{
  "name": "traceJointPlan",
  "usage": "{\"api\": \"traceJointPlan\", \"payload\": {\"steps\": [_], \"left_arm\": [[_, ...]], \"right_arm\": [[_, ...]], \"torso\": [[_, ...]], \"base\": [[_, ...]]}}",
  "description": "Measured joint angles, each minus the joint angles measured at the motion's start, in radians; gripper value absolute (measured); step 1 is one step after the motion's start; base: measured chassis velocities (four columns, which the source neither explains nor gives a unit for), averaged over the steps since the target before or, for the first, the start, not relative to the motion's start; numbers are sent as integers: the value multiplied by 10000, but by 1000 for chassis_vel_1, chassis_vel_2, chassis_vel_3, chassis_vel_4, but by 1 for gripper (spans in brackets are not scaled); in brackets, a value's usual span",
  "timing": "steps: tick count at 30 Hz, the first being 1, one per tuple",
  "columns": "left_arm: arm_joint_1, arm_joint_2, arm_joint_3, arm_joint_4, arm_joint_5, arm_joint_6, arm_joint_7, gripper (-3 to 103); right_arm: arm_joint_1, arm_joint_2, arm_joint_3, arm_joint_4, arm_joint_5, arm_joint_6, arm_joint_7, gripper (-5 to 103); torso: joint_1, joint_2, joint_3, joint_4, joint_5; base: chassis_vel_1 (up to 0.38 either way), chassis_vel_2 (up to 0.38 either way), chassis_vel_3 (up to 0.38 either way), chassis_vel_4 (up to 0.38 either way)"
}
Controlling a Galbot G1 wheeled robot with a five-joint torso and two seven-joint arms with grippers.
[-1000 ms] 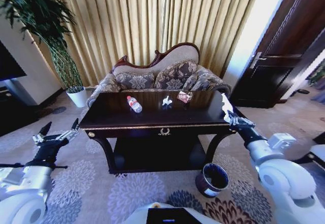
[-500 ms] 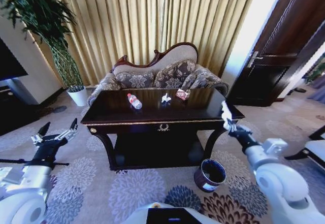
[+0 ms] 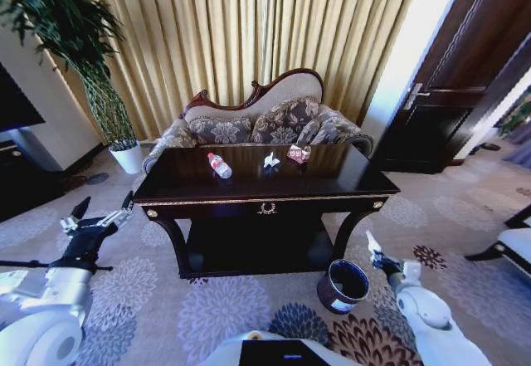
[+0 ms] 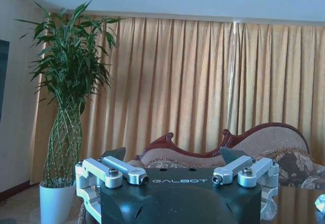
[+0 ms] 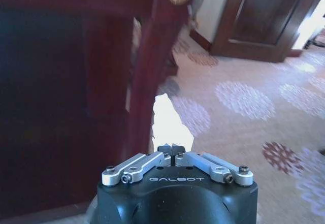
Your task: Move to the front of the table and place the trash on the table into the trash bin.
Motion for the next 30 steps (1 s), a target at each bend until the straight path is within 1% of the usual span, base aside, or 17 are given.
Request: {"api": "traceJointPlan", "payload": {"steps": [2,3,5,7,13,16,18,19,20,21,23,24,25,26,27,29,30], "left_arm": [[5,-8,38,0,3,8,1,100],[5,-8,38,0,3,8,1,100],[8,-21,74,0,7,10,0,100],[22,-19,69,0,8,12,1,100],[115,-27,-44,0,-38,12,-1,100],[123,-30,-50,-1,-45,12,-3,100],[112,-26,-50,-1,-45,10,-5,100],[112,-26,-50,-1,-45,10,-5,100],[92,-20,-37,0,-45,6,-17,100],[84,-20,-26,0,-46,4,-26,100],[77,-20,9,0,-46,1,-44,100],[77,-20,9,0,-46,1,-44,100],[77,-20,14,0,-46,0,-44,100],[76,-22,17,0,-46,0,-45,100],[76,-22,18,0,-46,-1,-45,100],[73,-22,20,0,-46,-1,-45,100],[71,-22,22,0,-52,-3,-45,100]], "right_arm": [[475,-9,-195,-812,-292,75,-14,0],[475,-9,-195,-812,-292,75,-14,0],[1011,79,-390,-1572,-677,157,-13,0],[1381,196,-571,-2038,-947,232,-12,0],[2064,540,-713,-2939,-1584,333,33,0],[2119,654,-713,-3076,-1707,363,50,-1],[2123,731,-706,-3127,-1744,410,55,9],[2123,731,-706,-3127,-1744,410,55,9],[2132,771,-699,-3167,-1736,468,59,15],[2146,783,-688,-3194,-1731,495,62,15],[2188,792,-643,-3279,-1702,579,71,26],[2188,792,-643,-3279,-1702,579,71,26],[2191,792,-631,-3288,-1687,589,73,32],[2192,791,-619,-3297,-1661,599,76,32],[2193,782,-608,-3305,-1629,606,77,42],[2193,769,-600,-3306,-1584,610,78,42],[2192,755,-596,-3306,-1489,612,80,48]], "torso": [[0,0,0,-2,1],[0,0,0,-2,1],[0,0,0,4,-1],[1,-1,0,1,1],[0,0,-1,3,-2],[0,0,0,0,-1],[1,0,0,-1,-1],[1,0,0,-1,-1],[0,0,-1,-1,0],[1,0,-1,-1,-1],[0,0,-1,0,-2],[0,0,-1,0,-2],[0,0,-1,0,-2],[0,0,-1,0,-2],[0,0,-1,0,-1],[0,0,-1,-1,-1],[0,0,-1,0,-1]], "base": [[0,0,0,0],[0,0,0,0],[0,0,0,0],[0,0,0,0],[0,0,0,0],[0,0,0,0],[0,0,0,0],[0,0,0,0],[0,0,0,0],[0,0,0,0],[0,0,0,0],[0,0,0,0],[0,0,0,0],[0,0,0,0],[0,0,0,0],[0,0,0,0],[0,0,0,0]]}}
